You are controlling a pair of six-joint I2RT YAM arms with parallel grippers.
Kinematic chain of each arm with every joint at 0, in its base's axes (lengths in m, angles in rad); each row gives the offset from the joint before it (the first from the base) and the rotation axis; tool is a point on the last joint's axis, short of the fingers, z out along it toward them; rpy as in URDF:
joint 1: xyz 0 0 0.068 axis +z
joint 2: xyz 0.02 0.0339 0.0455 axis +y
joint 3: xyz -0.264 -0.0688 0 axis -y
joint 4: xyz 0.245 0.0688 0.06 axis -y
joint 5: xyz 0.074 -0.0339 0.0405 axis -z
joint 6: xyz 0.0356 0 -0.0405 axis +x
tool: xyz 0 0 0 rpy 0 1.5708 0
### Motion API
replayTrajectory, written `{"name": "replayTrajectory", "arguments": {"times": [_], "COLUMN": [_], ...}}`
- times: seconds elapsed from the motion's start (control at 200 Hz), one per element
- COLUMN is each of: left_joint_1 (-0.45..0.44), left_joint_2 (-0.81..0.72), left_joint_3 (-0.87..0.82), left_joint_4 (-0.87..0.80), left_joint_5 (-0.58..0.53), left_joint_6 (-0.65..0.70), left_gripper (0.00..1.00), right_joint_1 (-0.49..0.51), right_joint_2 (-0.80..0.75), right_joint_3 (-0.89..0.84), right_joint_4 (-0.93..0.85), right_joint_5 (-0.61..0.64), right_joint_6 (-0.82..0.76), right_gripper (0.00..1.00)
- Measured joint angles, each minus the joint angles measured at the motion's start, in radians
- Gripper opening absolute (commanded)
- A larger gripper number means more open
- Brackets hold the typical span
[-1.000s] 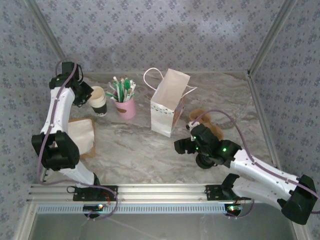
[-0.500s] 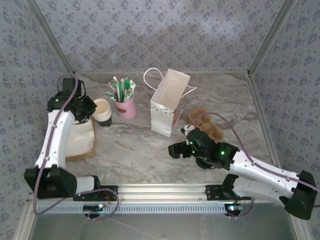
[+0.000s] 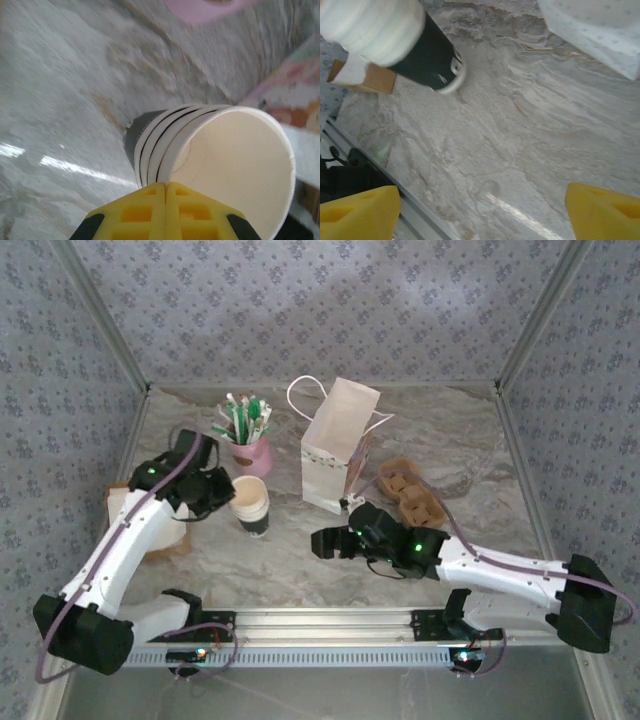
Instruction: Pack the takeout coffee
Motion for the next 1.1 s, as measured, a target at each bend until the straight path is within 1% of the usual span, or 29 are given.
{"name": "replayTrajectory", "arguments": {"times": [0.055,0.13,0.255,0.345,0.485,0.63,0.829,1.099], "left_joint_1": [-0.071,-0.133,-0.198,-0.225,-0.237,-0.238,-0.24,-0.244], "left_joint_2": [0.0,-0.003,-0.024,-0.029,-0.036,-0.04,-0.04,-0.043], "left_joint_3": [-0.006,-0.008,-0.031,-0.041,-0.048,-0.058,-0.076,-0.088], "left_joint_4": [0.0,0.002,0.016,0.015,0.019,0.023,0.036,0.054], "left_joint_5": [-0.003,-0.014,-0.042,-0.055,-0.079,-0.088,-0.091,-0.092], "left_joint_6": [-0.025,-0.057,-0.108,-0.13,-0.145,-0.145,-0.145,-0.145], "left_gripper": [0.0,0.0,0.0,0.0,0.0,0.0,0.0,0.0], "right_joint_1": [0.005,0.006,0.006,0.006,-0.003,-0.019,-0.035,-0.052], "right_joint_2": [0.023,0.035,0.038,0.041,0.064,0.103,0.183,0.282], "right_joint_3": [0.0,-0.005,-0.016,-0.019,-0.025,-0.042,-0.056,-0.062], "right_joint_4": [0.043,0.094,0.185,0.234,0.309,0.384,0.488,0.626], "right_joint_5": [-0.007,-0.011,-0.016,-0.022,-0.04,-0.064,-0.102,-0.158], "right_joint_6": [0.028,0.059,0.108,0.132,0.166,0.202,0.244,0.298], "right_gripper": [0.83,0.81,0.74,0.69,0.58,0.53,0.49,0.48]}}
